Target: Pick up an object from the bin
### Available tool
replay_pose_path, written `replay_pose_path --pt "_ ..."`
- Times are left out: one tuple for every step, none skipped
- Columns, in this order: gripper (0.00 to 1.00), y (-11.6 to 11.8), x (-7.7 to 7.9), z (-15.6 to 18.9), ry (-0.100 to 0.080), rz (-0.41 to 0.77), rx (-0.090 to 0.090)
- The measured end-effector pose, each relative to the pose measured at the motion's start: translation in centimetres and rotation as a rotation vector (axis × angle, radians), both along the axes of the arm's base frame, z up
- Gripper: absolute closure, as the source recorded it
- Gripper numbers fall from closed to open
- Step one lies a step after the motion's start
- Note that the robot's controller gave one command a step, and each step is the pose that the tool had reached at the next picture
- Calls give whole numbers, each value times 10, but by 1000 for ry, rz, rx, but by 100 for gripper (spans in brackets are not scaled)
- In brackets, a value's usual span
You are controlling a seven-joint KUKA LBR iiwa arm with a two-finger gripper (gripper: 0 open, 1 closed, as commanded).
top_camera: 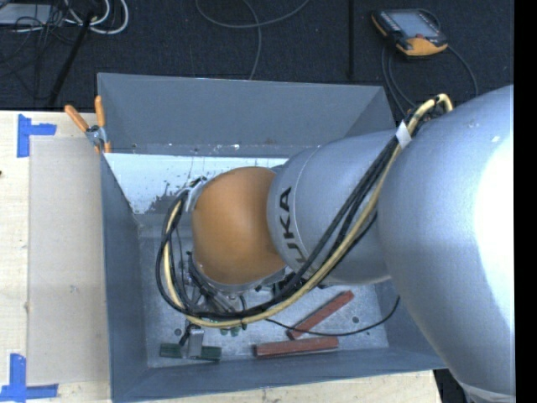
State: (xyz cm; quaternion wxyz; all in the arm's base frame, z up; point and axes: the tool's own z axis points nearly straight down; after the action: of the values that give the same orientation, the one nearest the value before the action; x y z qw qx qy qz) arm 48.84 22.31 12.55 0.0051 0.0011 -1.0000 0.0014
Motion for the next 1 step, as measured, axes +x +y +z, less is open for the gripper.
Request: replay_pose_path --pt "0 -1 2 4 -7 -5 2"
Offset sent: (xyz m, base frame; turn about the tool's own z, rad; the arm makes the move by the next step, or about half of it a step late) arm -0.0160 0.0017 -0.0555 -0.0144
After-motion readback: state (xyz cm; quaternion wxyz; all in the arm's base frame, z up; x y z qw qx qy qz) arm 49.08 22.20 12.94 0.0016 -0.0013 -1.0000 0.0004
